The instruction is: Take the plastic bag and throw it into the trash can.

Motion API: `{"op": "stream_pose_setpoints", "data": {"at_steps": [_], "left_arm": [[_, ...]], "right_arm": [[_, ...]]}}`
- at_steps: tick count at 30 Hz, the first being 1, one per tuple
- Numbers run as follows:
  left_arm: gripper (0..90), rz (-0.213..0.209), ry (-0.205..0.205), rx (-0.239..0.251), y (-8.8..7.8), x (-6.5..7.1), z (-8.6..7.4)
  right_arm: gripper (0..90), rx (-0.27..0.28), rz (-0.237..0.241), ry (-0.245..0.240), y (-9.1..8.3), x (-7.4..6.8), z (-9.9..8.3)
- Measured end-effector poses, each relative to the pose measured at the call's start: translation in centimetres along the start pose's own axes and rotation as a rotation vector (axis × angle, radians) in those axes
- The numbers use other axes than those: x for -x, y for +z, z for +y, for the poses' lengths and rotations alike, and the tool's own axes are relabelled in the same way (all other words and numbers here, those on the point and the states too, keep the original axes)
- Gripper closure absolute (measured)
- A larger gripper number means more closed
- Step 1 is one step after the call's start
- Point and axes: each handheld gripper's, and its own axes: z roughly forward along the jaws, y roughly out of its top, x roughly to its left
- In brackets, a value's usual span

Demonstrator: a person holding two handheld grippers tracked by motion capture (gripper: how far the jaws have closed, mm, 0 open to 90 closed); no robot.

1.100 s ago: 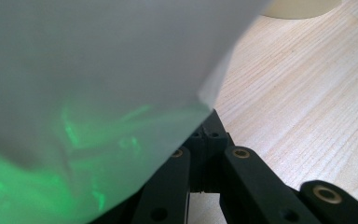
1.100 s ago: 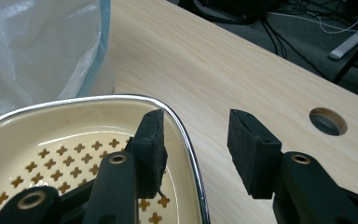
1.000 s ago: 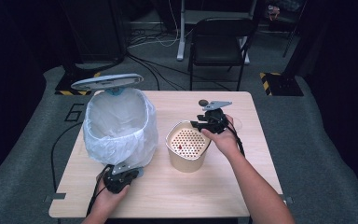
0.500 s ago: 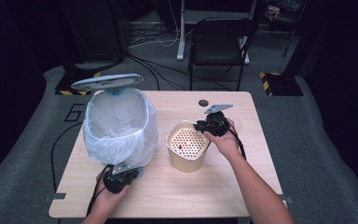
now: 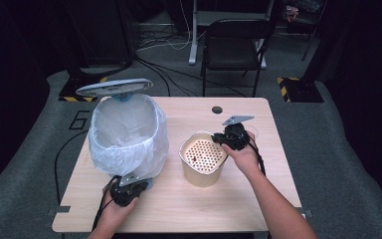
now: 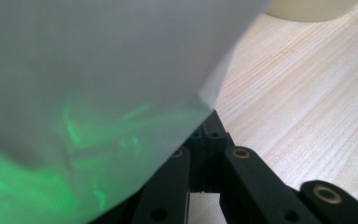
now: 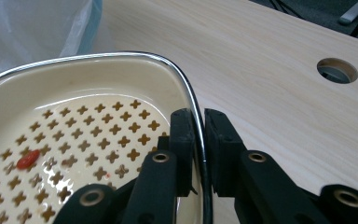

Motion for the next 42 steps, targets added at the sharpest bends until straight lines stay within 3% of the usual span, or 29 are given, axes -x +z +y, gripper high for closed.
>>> {"op": "stream_pose_setpoints", "data": {"at_steps": [26,42], "left_arm": [[90.0,-0.001,-0.003,0.001,0.0,0.0,0.0],[90.0,-0.001,-0.002,0.002,0.0,0.0,0.0]], "right_arm": [[84.3,0.023,0.005,0.014,-4.7,-1.6,-4.4],[83.8,0.022,0.025,0.022,-5.8,-2.2,-5.3]]}}
